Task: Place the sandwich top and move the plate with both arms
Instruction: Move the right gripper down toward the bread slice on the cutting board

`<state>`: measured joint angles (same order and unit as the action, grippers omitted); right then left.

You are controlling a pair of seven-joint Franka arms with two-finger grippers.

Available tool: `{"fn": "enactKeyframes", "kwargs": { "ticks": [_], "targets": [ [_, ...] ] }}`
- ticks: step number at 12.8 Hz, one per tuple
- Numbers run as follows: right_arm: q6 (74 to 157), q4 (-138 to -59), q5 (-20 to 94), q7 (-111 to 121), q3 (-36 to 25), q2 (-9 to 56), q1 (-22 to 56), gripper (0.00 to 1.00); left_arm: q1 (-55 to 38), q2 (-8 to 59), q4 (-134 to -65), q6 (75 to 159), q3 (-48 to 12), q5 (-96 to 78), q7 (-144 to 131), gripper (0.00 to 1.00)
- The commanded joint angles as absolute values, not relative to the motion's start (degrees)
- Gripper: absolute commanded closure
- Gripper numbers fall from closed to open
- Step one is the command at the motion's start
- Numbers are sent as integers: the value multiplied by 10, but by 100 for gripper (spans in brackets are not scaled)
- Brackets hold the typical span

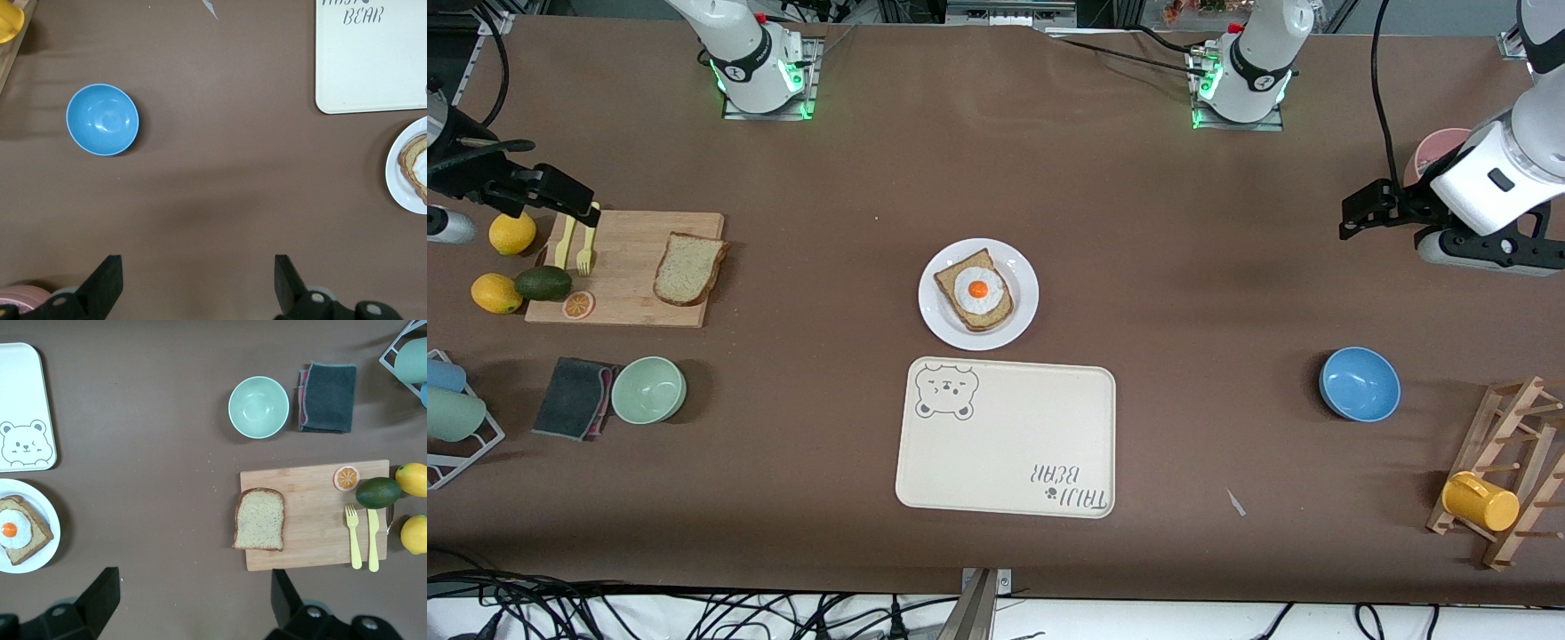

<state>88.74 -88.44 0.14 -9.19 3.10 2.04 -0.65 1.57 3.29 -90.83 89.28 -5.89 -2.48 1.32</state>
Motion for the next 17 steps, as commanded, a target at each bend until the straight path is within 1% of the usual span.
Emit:
{"fn": "enactKeyframes", "kwargs": {
  "ticks": [1, 9, 11, 12, 13, 16, 17],
  "targets": [
    [884, -887, -6, -87, 43, 17, -18, 0, 15, 33, -897, 877, -63, -9, 6, 0],
    [872, -886, -7, -91, 42, 22, -18, 0, 14, 35, -892, 863, -63, -9, -1, 0],
    [874, -892, -7, -95, 44, 30, -18, 0, 14, 35, -891, 863, -63, -8, -3, 0],
    [879, -912, -8, -92, 45, 39, -18, 0, 14, 35, -891, 863, -63, -8, -4, 0],
    [897, -938, -10, -94, 48, 39, -18, 0, 14, 35, -891, 863, -63, -8, -4, 0],
    [1044, -1066, -24, -98, 68, 34, -18, 0, 14, 34, -891, 863, -63, -9, -4, 0],
    [1082, -1104, -57, -110, 77, 36, -18, 0, 13, 34, -891, 863, -63, -8, -4, 0]
  ]
}}
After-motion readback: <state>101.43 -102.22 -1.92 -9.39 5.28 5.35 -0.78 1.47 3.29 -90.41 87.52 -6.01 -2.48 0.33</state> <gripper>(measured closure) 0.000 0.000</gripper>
